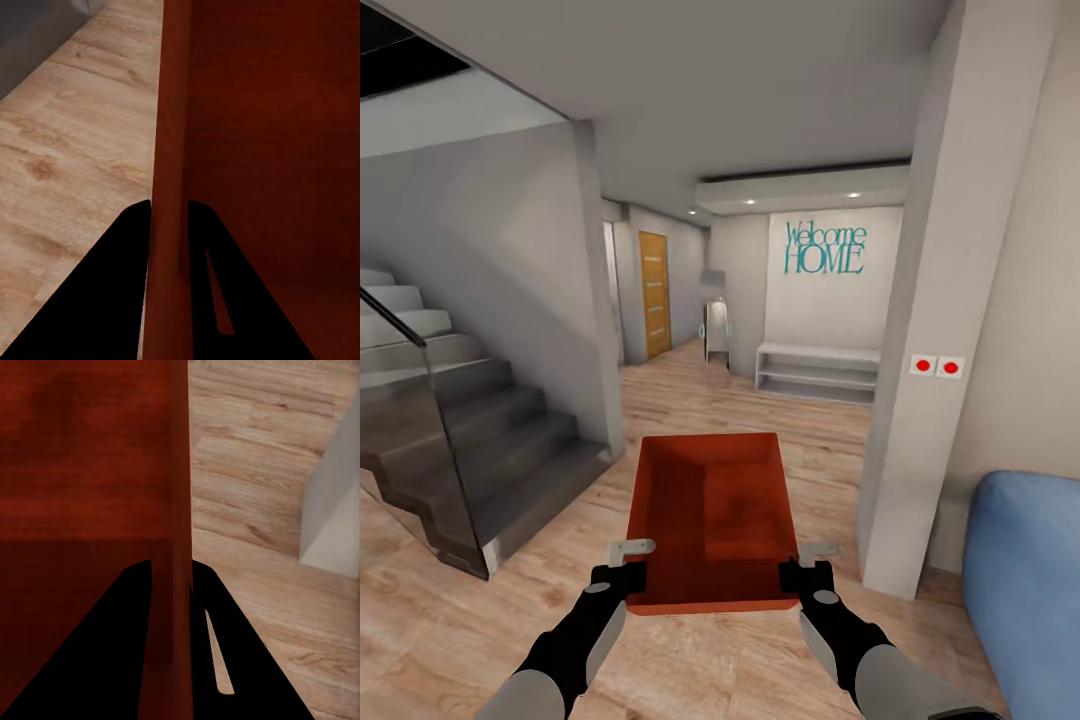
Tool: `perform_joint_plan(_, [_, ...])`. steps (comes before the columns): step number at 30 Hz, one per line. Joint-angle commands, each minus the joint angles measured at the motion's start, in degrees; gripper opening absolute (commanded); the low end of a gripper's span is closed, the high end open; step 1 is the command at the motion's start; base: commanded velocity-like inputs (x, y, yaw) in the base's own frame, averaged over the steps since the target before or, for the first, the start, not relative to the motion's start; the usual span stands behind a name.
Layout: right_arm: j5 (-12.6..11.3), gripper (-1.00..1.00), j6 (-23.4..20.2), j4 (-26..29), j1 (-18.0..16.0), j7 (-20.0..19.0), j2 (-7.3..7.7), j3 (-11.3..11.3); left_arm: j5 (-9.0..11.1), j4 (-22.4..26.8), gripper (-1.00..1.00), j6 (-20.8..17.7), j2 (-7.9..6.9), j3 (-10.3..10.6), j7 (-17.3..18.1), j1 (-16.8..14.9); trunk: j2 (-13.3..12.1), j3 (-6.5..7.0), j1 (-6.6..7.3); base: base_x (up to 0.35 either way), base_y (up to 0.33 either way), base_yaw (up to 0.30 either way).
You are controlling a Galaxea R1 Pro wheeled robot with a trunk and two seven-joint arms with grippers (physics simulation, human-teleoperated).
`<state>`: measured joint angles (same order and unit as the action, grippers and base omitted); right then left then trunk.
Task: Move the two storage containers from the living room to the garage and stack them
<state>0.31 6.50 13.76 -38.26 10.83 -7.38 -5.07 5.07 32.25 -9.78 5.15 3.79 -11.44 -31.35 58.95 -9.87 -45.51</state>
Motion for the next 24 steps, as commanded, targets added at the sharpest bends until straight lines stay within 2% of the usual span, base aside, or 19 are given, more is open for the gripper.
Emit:
perform_joint_plan(1, [-1.37, -1.00, 0.21, -0.14, -0.06, 4.99, 0.00, 2.25, -0.94, 0.27, -1.00, 1.60, -0.05, -0.27, -0.88, -0.02, 0.05, -0.08, -0.04, 0.323, 0.000, 0.000])
perform_joint_plan(24, [-1.33, -1.00, 0.20, -0.14, -0.06, 5.07, 0.00, 2.25, -0.94, 0.27, -1.00, 1.60, -0.05, -0.27, -0.88, -0.02, 0.05, -0.08, -0.04, 0.323, 0.000, 0.000])
